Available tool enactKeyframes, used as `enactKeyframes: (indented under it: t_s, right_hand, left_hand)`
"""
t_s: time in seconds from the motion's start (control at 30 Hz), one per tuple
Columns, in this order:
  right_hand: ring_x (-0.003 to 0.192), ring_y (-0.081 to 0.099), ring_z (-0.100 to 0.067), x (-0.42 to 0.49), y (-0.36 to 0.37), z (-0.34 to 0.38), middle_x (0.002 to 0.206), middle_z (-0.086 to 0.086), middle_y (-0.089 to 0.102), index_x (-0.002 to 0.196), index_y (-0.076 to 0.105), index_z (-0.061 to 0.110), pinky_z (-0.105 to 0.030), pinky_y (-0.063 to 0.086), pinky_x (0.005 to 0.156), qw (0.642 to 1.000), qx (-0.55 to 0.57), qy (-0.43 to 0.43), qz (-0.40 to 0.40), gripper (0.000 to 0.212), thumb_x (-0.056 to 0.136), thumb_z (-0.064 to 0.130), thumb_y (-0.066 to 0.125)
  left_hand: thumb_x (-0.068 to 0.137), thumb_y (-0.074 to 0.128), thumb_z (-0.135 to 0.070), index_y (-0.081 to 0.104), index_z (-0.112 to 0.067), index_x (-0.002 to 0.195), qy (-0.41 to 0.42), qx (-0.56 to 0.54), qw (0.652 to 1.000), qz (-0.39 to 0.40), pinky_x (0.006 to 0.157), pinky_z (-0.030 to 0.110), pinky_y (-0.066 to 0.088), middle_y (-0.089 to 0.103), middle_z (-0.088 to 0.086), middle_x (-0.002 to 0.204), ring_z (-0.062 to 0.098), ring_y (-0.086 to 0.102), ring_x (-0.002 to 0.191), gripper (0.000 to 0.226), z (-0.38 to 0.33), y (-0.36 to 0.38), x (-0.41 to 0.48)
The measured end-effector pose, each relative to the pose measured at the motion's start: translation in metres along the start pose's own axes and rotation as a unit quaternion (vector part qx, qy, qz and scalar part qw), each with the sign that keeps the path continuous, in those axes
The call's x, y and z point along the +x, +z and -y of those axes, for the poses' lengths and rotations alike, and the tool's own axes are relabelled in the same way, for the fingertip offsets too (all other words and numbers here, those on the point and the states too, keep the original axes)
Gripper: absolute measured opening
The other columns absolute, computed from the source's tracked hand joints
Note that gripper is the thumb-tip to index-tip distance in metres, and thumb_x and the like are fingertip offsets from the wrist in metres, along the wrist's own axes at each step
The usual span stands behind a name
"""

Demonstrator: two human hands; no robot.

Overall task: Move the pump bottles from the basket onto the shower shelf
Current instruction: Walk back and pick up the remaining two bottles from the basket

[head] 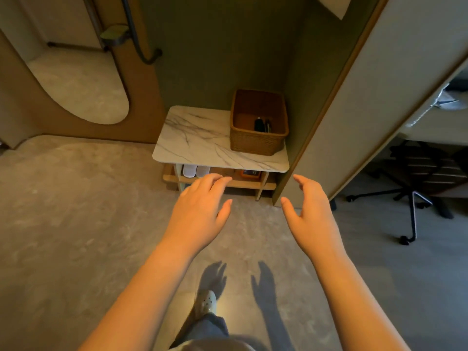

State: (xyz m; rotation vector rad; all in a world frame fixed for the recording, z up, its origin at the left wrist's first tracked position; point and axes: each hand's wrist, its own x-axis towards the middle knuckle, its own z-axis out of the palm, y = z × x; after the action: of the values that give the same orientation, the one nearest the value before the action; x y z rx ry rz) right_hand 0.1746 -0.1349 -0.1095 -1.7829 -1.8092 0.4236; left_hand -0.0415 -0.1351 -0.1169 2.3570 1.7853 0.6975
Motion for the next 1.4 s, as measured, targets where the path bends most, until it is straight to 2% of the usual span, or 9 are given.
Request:
enactKeyframes:
  t_s: [0.13,0.27,0.57,0.67,0.77,0.87,1.0,1.17,1.4]
  right_hand:
    - [0.127,0.04,-0.01,0.058,0.02,0.019,0.139,0.003,0.042,0.141,0.031,0.025,-0.02,0.028,0.097,1.0,-0.012,-0.007,-0.011,0.058,0.09,0.035,0.056]
    - [0.123,0.038,-0.002,0.086,0.045,0.022,0.139,0.004,0.042,0.14,0.032,0.025,-0.018,0.027,0.096,1.0,-0.003,0.004,-0.008,0.057,0.089,0.034,0.057]
    - [0.13,0.038,-0.013,0.146,0.074,0.003,0.143,0.001,0.04,0.142,0.029,0.026,-0.024,0.028,0.098,0.997,-0.014,0.053,0.054,0.059,0.09,0.036,0.055]
    - [0.129,0.039,-0.013,0.181,0.085,0.001,0.143,0.0,0.04,0.142,0.031,0.022,-0.024,0.028,0.099,0.996,-0.008,0.047,0.069,0.059,0.09,0.036,0.055]
    - [0.13,0.039,-0.016,0.223,0.094,-0.001,0.142,-0.003,0.041,0.142,0.033,0.018,-0.03,0.032,0.105,0.996,0.005,0.046,0.074,0.058,0.09,0.032,0.056]
    - [0.129,0.042,-0.019,0.262,0.1,-0.004,0.138,-0.007,0.046,0.139,0.037,0.012,-0.035,0.038,0.107,0.998,0.015,-0.002,0.067,0.055,0.09,0.026,0.058]
    - [0.13,0.039,-0.016,0.323,0.095,-0.023,0.142,-0.001,0.04,0.141,0.033,0.022,-0.035,0.04,0.104,0.997,0.026,0.01,0.068,0.056,0.091,0.033,0.055]
    - [0.131,0.038,-0.015,0.401,0.074,-0.062,0.142,0.004,0.039,0.14,0.032,0.027,-0.032,0.038,0.102,0.998,0.024,0.032,0.048,0.053,0.091,0.037,0.052]
    - [0.132,0.037,-0.016,0.479,0.08,-0.094,0.141,0.002,0.039,0.14,0.032,0.024,-0.03,0.036,0.1,0.997,0.012,0.042,0.058,0.054,0.092,0.037,0.052]
  left_hand:
    - [0.089,0.051,-0.031,0.05,-0.018,0.128,0.007,-0.002,1.0,-0.006,0.083,0.032,0.045,0.054,-0.001,0.121,0.017,0.051,0.108,0.041,0.037,-0.005,0.054]
    - [0.09,0.052,-0.031,0.049,-0.018,0.13,0.016,-0.01,0.999,0.035,0.085,0.035,0.045,0.053,-0.001,0.124,0.019,0.051,0.11,0.042,0.059,0.01,0.087]
    - [0.089,0.052,-0.031,0.047,-0.019,0.132,-0.016,-0.038,0.997,0.068,0.091,0.037,0.044,0.05,0.001,0.128,0.02,0.047,0.117,0.045,0.098,0.041,0.145]
    - [0.087,0.053,-0.028,0.05,-0.017,0.129,-0.02,-0.051,0.998,0.045,0.086,0.037,0.047,0.051,0.003,0.126,0.02,0.049,0.114,0.044,0.11,0.048,0.163]
    - [0.087,0.051,-0.029,0.05,-0.017,0.129,-0.027,-0.027,0.999,0.038,0.084,0.035,0.05,0.051,0.002,0.126,0.019,0.05,0.115,0.044,0.12,0.055,0.187]
    - [0.088,0.049,-0.03,0.049,-0.017,0.129,-0.044,-0.011,0.998,0.038,0.085,0.034,0.05,0.052,0.002,0.126,0.018,0.051,0.114,0.044,0.124,0.063,0.225]
    - [0.09,0.052,-0.029,0.048,-0.017,0.13,-0.026,-0.004,0.999,0.046,0.083,0.035,0.049,0.051,0.002,0.127,0.019,0.051,0.112,0.042,0.118,0.08,0.297]
    - [0.09,0.054,-0.029,0.05,-0.017,0.129,-0.006,0.002,0.999,0.039,0.079,0.023,0.041,0.053,0.003,0.125,0.016,0.053,0.108,0.042,0.102,0.102,0.386]
    - [0.088,0.055,-0.025,0.053,-0.014,0.127,-0.009,-0.009,0.997,0.071,0.077,0.017,0.037,0.055,0.003,0.123,0.015,0.057,0.105,0.041,0.104,0.137,0.454]
